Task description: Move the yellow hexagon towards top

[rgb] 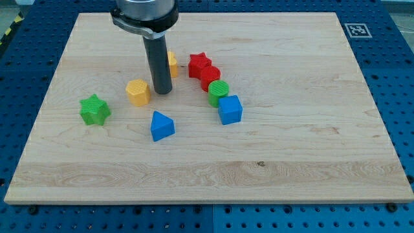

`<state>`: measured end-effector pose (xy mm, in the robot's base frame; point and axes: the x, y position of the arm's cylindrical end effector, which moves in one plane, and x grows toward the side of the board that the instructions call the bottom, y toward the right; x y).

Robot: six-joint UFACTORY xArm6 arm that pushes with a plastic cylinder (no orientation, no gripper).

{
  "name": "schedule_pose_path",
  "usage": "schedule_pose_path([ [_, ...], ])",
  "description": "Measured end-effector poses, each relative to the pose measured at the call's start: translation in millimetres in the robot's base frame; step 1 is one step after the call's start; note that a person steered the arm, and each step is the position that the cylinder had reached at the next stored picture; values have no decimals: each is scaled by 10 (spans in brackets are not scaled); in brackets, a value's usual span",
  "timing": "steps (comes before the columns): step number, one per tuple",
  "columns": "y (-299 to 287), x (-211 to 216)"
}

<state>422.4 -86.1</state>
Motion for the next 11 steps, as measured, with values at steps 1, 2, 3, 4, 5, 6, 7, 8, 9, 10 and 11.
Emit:
schedule_pose_path([
  [1,0,157],
  [2,0,332],
  [3,0,417],
  [4,-17,417],
  [5,-133,417],
  [6,-188,396],
  [7,-267,201],
  [8,-267,150],
  [9,-273,244],
  [10,-387,335],
  [11,-624,205],
])
